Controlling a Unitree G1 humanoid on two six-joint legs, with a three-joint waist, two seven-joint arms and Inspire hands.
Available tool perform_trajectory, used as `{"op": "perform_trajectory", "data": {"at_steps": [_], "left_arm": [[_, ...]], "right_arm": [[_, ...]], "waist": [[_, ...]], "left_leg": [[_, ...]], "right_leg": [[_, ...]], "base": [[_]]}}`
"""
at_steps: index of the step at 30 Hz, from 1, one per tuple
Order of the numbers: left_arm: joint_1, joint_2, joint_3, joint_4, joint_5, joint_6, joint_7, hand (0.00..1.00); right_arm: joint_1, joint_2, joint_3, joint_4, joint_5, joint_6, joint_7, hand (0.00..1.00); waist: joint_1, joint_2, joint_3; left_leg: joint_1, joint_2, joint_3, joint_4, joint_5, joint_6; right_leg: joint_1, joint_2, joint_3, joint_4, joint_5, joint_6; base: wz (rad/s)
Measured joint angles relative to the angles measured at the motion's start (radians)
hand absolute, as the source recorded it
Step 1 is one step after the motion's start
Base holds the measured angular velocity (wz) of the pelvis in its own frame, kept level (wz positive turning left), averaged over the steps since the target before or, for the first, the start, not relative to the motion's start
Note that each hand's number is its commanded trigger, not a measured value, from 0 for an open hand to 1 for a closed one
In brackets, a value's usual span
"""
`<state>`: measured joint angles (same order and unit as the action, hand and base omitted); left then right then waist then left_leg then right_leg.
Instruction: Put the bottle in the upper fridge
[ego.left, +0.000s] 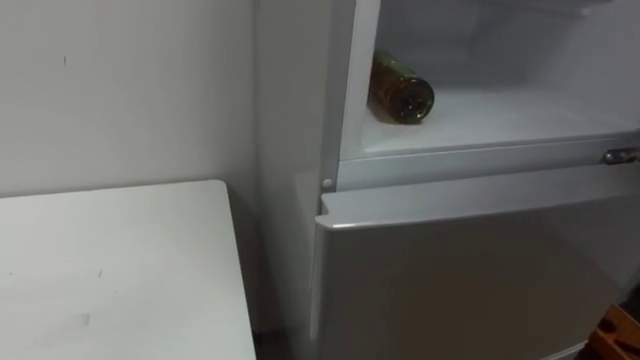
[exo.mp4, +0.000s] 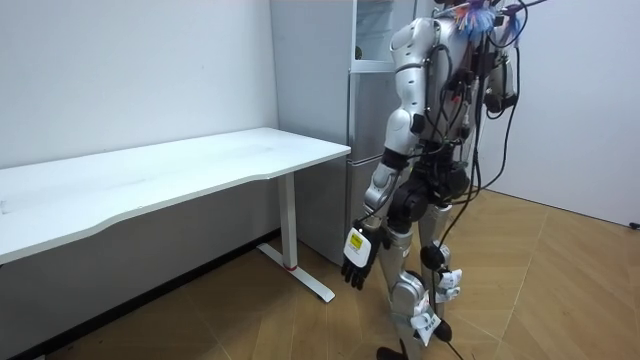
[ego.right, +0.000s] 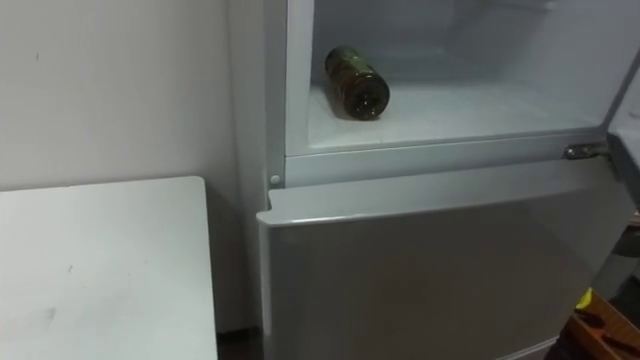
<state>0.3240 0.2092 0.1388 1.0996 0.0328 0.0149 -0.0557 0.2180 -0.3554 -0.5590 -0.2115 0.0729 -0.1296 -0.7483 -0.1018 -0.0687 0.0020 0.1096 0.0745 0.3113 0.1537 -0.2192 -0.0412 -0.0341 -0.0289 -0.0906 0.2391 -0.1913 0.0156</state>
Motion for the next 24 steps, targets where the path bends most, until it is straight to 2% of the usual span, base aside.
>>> {"op": "perform_trajectory", "data": {"at_steps": [10,18,24], "left_arm": [[-0.001,-0.001,-0.004,0.001,0.006,0.000,0.000,0.00],[-0.005,-0.001,-0.006,0.002,0.017,0.001,-0.008,0.00],[-0.010,-0.001,-0.020,0.006,0.017,0.001,-0.016,0.00]], "right_arm": [[-0.004,0.000,0.030,-0.018,0.000,-0.003,0.059,0.00],[-0.005,0.000,0.071,-0.065,-0.001,-0.001,0.104,0.00],[-0.022,0.000,0.106,-0.078,-0.001,-0.001,0.126,0.00]], "waist": [[0.019,-0.002,-0.0008],[0.028,0.005,-0.0026],[0.029,0.007,0.0009]], "left_leg": [[0.000,0.001,0.000,-0.001,0.000,0.000],[0.002,0.001,0.000,0.000,0.000,0.000],[0.004,0.001,-0.001,0.000,0.000,0.000]], "right_leg": [[-0.001,0.001,0.000,0.001,0.001,-0.001],[0.001,0.001,0.000,0.003,0.002,-0.002],[0.003,0.000,0.000,0.005,0.002,-0.002]], "base": [[0.00],[0.00],[0.00]]}}
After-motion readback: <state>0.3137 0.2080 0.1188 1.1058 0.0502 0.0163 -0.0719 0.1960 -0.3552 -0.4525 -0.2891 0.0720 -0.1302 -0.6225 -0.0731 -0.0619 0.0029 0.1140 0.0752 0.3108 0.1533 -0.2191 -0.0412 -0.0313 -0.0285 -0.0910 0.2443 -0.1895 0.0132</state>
